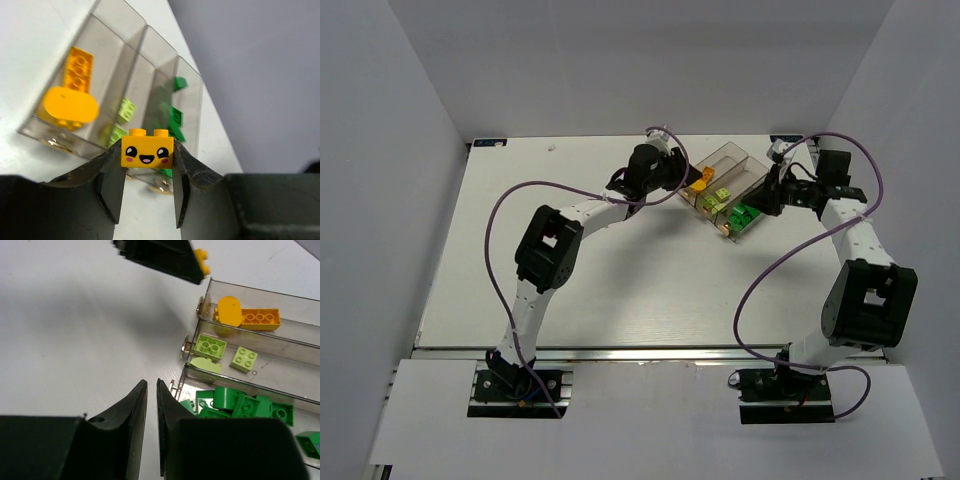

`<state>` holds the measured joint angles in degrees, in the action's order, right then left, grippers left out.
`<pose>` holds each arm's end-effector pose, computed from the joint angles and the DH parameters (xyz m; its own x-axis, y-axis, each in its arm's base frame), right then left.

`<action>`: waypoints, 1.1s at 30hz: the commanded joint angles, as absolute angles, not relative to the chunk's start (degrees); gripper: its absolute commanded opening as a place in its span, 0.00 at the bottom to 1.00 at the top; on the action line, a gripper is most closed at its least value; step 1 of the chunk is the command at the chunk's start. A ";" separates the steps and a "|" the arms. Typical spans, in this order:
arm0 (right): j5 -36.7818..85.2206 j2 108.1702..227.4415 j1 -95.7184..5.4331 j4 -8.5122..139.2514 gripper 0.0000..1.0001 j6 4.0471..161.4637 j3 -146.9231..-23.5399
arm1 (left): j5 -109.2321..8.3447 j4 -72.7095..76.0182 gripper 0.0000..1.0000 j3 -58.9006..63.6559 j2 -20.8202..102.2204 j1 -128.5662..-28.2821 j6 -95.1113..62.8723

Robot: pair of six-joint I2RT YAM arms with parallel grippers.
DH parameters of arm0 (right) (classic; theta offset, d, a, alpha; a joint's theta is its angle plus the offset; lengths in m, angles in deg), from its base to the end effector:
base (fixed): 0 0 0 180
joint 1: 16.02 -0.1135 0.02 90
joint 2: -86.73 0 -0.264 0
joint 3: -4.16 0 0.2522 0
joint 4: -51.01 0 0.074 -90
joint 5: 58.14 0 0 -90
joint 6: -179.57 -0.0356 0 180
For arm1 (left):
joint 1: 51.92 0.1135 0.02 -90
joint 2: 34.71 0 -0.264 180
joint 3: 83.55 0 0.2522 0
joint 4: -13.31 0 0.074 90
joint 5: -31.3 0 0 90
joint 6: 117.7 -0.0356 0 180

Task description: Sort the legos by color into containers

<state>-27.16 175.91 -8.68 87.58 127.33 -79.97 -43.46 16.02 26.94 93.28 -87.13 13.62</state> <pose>0.3376 -0.0127 0.2940 -0.1718 -0.2957 -0.9397 -0.8539 0.5203 -0.0076 0.4258 -0.3120 0.2181 -0.6611 -0.3132 -0.6818 0.4360 0.5792 -0.6888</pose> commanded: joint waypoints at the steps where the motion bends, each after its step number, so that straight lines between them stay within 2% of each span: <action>1: -30.28 172.25 -8.55 87.19 0.19 127.63 -78.24 | -50.61 11.25 0.24 33.46 95.53 -87.87 8.26; 4: -30.80 171.45 -8.55 86.66 0.18 126.49 -76.92 | -54.13 7.21 0.25 40.67 98.61 -88.48 6.41; 10: -32.56 171.45 -7.76 85.78 0.18 124.29 -76.04 | -61.42 -0.09 0.33 54.30 106.35 -90.16 2.72; 18: -34.14 171.71 -6.26 85.43 0.23 122.79 -76.31 | -71.70 -1.94 0.44 56.06 108.37 -90.77 -0.89; 21: -34.23 171.63 -6.08 85.43 0.24 122.44 -76.22 | -72.15 -3.17 0.47 58.52 110.04 -90.86 -1.24; 24: -34.32 171.72 -6.00 85.43 0.26 122.35 -76.13 | -72.15 -4.40 0.57 61.07 111.72 -91.03 -1.77; 29: -34.23 171.89 -5.73 85.43 0.28 121.92 -76.13 | -71.89 -5.02 0.67 60.55 111.90 -91.12 -1.42; 33: -34.23 172.07 -5.64 84.82 0.28 121.30 -76.22 | -71.71 -5.55 0.70 60.38 111.81 -91.12 -1.33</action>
